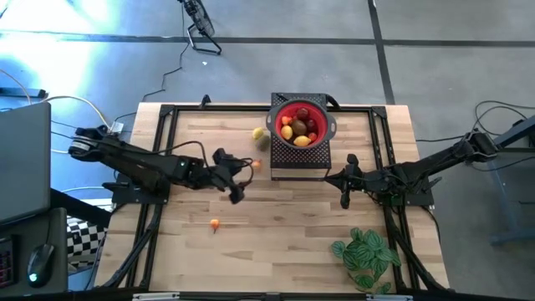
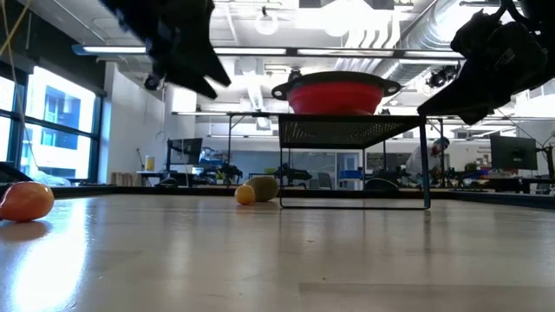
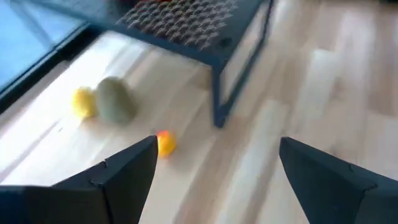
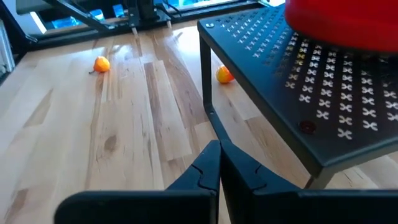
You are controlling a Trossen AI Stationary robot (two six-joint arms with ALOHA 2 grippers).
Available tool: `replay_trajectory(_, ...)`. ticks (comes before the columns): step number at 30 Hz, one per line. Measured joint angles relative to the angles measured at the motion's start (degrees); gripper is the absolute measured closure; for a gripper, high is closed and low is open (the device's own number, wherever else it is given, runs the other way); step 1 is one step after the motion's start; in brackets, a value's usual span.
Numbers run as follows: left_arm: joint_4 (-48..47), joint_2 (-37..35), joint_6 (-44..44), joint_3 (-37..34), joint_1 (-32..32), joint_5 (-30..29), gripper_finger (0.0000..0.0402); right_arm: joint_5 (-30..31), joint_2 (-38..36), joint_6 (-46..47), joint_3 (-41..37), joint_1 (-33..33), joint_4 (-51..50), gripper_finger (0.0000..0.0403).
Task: Pick & Place Fruit
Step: Put the orange pear into the red strainer bowl on the shelf
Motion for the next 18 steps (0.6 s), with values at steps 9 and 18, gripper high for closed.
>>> replay_trajectory(9, 18.09, -0.09, -1.62, -12.56, 5.43, 0.81, 0.0071, 0.01, 0.02, -0.16, 0.01, 0.01, -0.15, 0.0401)
replay_trajectory(18, 21.38, -0.07, 0.58, -16.7, 16.26, 11.97, 0.0071, 0.14, 0.01, -0.15, 0.01, -0.02, -0.08, 0.0401)
